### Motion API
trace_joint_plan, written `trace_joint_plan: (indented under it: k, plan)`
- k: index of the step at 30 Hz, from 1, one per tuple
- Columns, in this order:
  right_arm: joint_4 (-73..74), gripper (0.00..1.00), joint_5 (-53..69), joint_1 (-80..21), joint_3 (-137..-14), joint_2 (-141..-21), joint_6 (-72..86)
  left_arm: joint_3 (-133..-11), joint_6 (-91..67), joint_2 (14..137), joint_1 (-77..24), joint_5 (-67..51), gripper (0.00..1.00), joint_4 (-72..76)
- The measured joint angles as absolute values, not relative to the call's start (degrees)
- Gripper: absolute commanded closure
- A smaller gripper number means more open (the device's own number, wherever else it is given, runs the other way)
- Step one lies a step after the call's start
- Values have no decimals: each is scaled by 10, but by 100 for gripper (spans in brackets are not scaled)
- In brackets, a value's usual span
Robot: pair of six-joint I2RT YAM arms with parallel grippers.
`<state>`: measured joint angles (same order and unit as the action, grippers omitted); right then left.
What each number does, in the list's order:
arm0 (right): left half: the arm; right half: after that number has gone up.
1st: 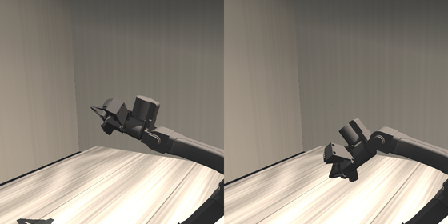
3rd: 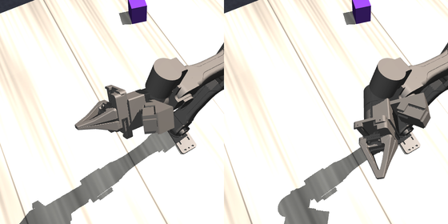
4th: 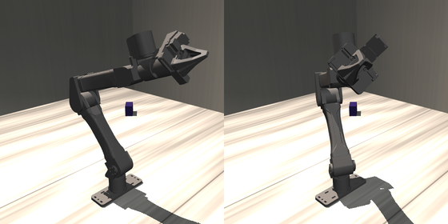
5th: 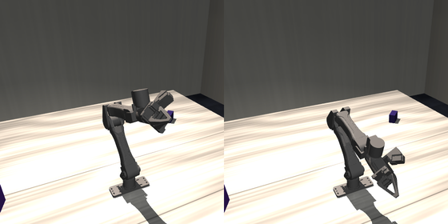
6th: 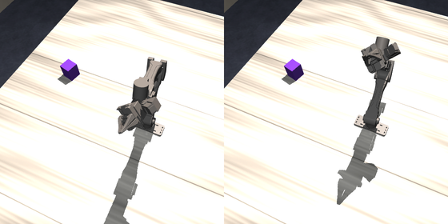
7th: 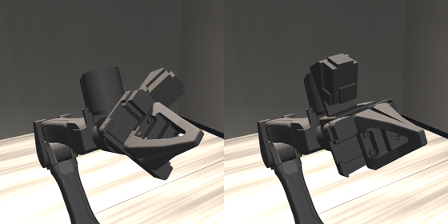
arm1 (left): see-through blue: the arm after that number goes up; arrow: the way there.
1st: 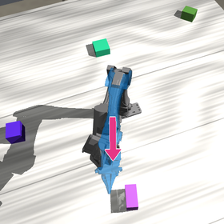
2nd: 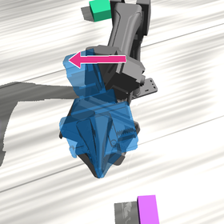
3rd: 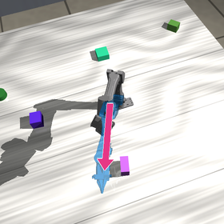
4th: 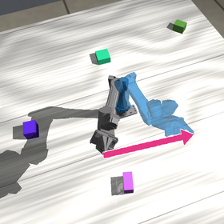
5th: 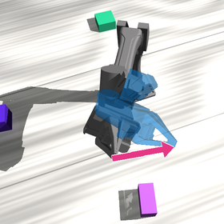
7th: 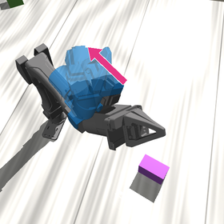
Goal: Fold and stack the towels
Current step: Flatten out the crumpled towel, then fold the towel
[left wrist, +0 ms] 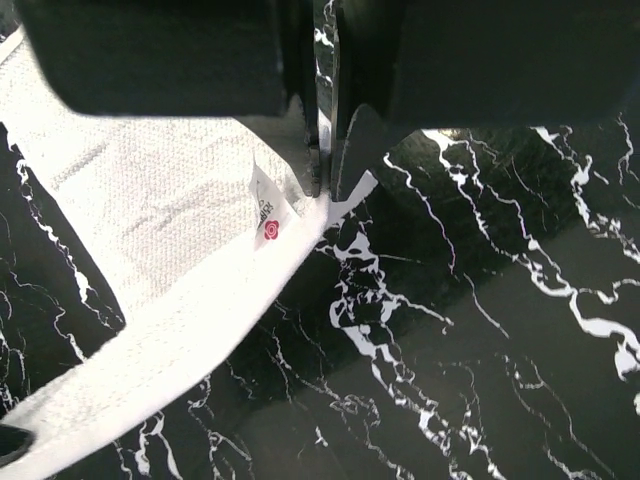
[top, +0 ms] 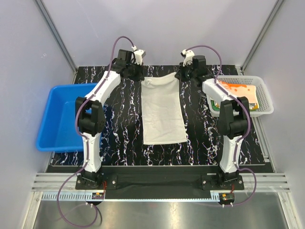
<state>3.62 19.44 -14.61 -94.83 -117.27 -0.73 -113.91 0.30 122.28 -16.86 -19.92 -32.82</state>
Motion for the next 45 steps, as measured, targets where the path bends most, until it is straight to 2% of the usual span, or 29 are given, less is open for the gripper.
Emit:
trace_joint_plan:
  k: [7, 17, 27, 36, 39, 41, 42, 43, 45]
  plan:
    - [31, 100, 192, -146, -884, -1134, -23, -1065, 27, 1174, -176, -205, 100, -318]
    - [39, 100, 197, -147, -700, -978, 8, -914, 40, 1044, -216, -208, 100, -338]
    - [41, 100, 213, -156, -522, -860, 79, -804, 10, 1000, -249, -221, 100, -369]
    - [53, 100, 204, -187, -449, -794, 119, -737, -13, 960, -303, -211, 100, -390]
    - [60, 97, 196, -192, -431, -771, 131, -711, -20, 950, -319, -201, 100, -396]
    - [65, 88, 191, -195, -418, -761, 141, -697, -24, 947, -328, -194, 98, -397]
    - [65, 86, 189, -197, -410, -757, 146, -689, -27, 946, -333, -192, 95, -396]
    - [65, 84, 189, -199, -403, -755, 152, -680, -30, 945, -336, -191, 86, -395]
    - [73, 77, 187, -202, -390, -755, 165, -666, -34, 945, -342, -189, 81, -395]
